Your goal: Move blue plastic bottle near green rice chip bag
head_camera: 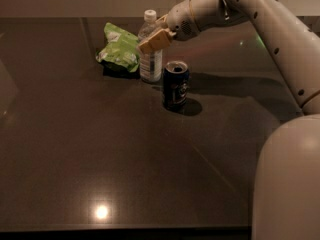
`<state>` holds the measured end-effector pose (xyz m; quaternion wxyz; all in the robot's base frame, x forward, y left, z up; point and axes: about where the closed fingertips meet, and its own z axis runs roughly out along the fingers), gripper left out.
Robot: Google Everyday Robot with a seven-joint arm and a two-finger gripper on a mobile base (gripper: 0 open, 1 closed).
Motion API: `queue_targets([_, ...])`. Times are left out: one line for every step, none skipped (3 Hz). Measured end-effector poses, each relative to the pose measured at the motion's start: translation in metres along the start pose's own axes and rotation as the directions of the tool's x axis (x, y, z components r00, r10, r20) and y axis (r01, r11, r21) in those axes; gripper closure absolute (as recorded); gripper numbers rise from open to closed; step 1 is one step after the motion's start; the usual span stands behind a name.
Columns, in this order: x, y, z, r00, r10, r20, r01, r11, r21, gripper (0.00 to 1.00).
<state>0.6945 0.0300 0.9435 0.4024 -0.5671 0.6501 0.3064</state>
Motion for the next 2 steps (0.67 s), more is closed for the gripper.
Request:
queue_targets([0.0, 0.0009, 0.0029, 1.0, 0.001, 0.0, -0.001, 1.0, -0.005, 0.0])
queue_targets([0.0, 0.0009, 0.003, 1.0, 0.001, 0.0, -0.001, 1.0, -0.005, 0.0])
